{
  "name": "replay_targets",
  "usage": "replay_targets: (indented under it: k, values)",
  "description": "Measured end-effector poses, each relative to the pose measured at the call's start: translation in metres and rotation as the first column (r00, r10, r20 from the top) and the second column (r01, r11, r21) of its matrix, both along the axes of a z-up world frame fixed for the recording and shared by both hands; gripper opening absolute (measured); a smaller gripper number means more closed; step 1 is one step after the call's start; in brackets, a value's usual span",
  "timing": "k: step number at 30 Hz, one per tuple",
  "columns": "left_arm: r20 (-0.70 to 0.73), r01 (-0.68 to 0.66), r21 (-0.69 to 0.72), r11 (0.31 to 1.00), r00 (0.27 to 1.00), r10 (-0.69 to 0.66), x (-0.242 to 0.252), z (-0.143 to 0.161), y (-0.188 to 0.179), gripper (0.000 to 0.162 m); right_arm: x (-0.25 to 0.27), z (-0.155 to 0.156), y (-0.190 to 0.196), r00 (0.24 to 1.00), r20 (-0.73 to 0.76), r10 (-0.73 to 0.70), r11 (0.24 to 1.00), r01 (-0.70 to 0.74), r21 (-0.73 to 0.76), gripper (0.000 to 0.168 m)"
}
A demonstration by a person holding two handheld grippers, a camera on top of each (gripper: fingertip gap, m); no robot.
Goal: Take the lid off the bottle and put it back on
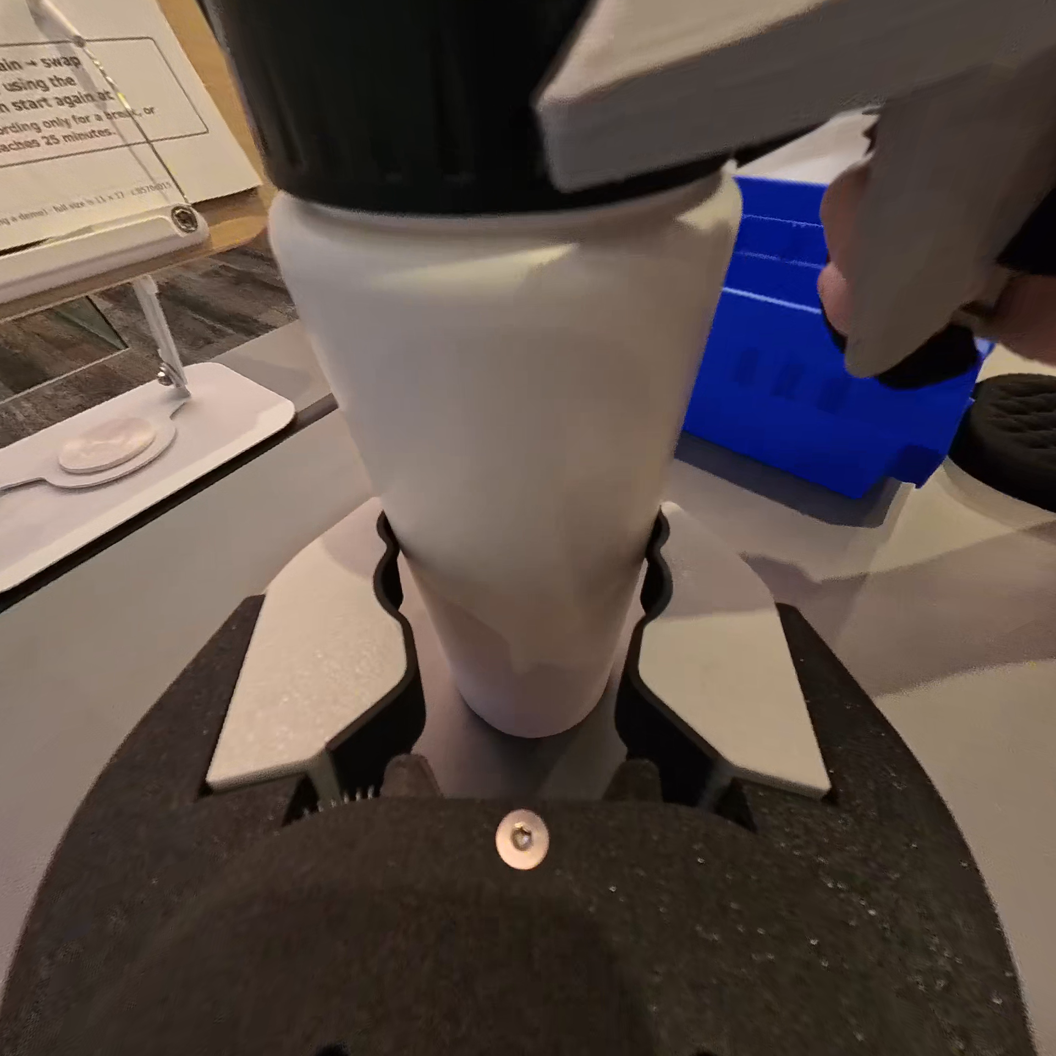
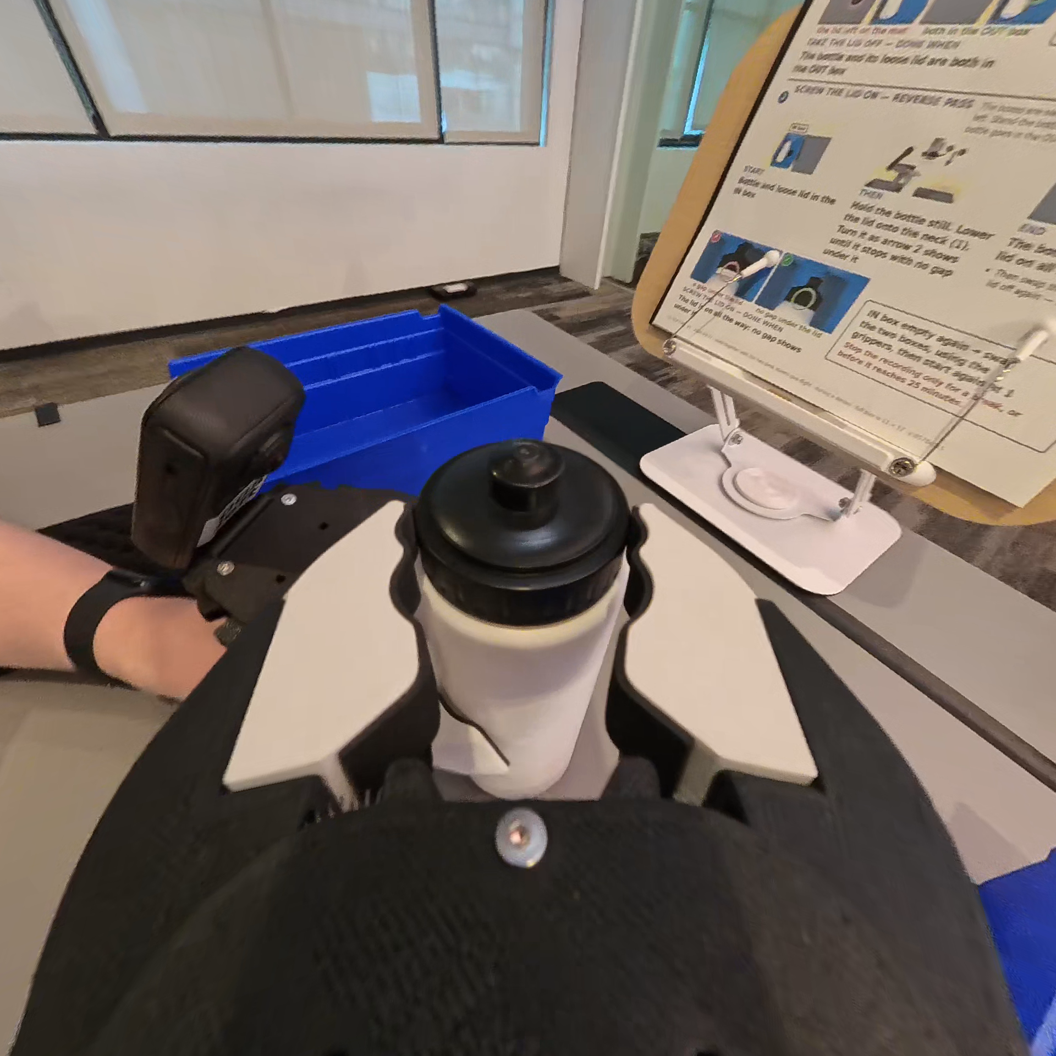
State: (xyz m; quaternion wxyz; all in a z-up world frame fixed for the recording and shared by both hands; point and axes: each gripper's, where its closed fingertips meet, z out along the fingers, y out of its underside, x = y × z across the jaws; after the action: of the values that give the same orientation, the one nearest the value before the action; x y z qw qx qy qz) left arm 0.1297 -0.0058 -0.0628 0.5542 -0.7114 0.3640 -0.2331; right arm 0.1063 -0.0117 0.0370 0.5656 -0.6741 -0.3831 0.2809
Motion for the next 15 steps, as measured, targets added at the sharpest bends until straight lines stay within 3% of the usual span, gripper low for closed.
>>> replay_targets:
  k: [5,10,13,15]
  values:
    - [-0.011,0.119,0.008,0.993,0.993,-0.119,0.007,0.000,-0.008,0.083,0.005,-0.001,-0.012,0.965,0.043,0.259,0.966,-0.258,-0.034,0.072]
    - [0.018,0.268,-0.010,0.963,0.963,-0.268,0.025,-0.001,-0.030,0.084,0.019,0.000,-0.033,0.859,-0.023,0.512,0.857,-0.512,-0.053,0.072]
    - [0.017,0.346,-0.007,0.938,0.938,-0.346,0.032,-0.001,-0.043,0.084,0.025,0.001,-0.044,0.800,-0.064,0.596,0.800,-0.599,-0.039,0.072]
    - [0.016,0.332,-0.014,0.943,0.943,-0.332,0.032,-0.001,-0.041,0.084,0.025,0.001,-0.041,0.805,-0.079,0.587,0.805,-0.591,-0.043,0.072]
